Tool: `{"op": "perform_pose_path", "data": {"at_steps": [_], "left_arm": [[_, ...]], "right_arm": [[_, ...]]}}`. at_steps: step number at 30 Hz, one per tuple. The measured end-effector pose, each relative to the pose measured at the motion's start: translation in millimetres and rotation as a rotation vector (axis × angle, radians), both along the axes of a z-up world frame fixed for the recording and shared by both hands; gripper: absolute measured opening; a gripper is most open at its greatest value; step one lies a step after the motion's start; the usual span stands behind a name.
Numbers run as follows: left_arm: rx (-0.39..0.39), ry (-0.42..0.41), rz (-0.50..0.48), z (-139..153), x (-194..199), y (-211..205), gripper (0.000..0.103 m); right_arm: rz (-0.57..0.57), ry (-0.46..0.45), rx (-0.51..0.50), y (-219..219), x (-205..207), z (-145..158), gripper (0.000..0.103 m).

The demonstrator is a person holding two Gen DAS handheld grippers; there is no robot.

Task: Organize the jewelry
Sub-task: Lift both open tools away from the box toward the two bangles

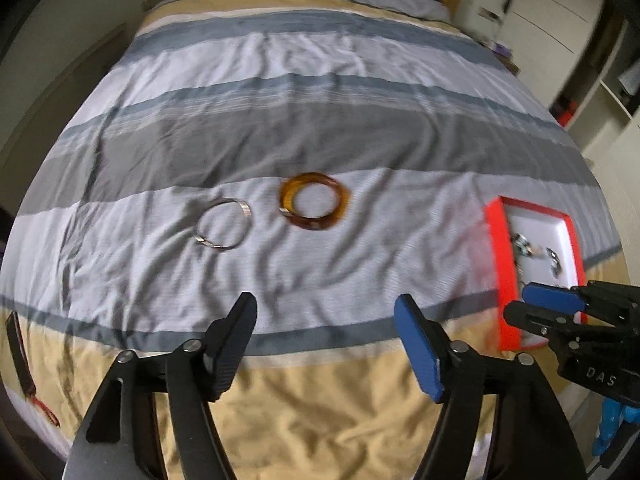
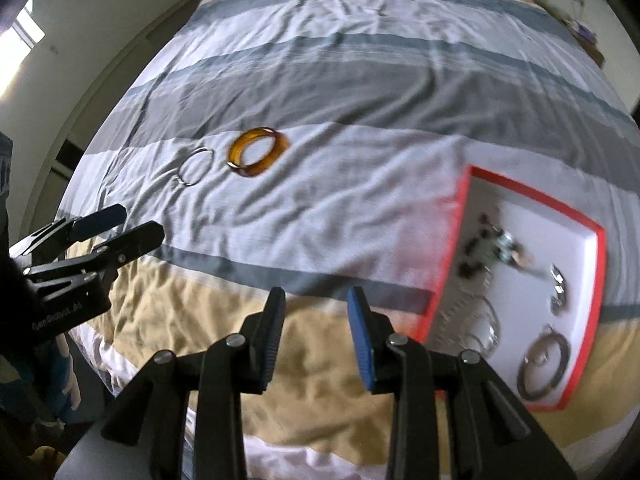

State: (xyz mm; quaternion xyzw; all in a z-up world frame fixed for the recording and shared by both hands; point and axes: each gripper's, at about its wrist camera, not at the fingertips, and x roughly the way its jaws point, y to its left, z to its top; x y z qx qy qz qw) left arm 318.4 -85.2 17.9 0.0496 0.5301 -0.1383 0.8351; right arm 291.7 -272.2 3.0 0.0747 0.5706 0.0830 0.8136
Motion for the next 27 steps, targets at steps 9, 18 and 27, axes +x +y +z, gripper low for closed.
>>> {"op": "perform_pose_path", "data": {"at_steps": [9, 18, 27], "left_arm": [[0.031, 0.006, 0.112, -20.3, 20.0, 31.9, 0.072], [0.05, 0.046, 0.163, -47.1, 41.7, 49.6, 0.072], [0.021, 0.045, 0.29, -66.5, 80.5, 89.9, 0.072]], "right_arm": [[0.078, 0.024, 0.025, 27.4, 38.9, -16.8, 0.031], [0.113, 0.029, 0.027, 42.6, 79.8, -29.7, 0.032], [0.135, 0.019, 0.009, 48.7, 127.2, -38.7, 0.032]]}}
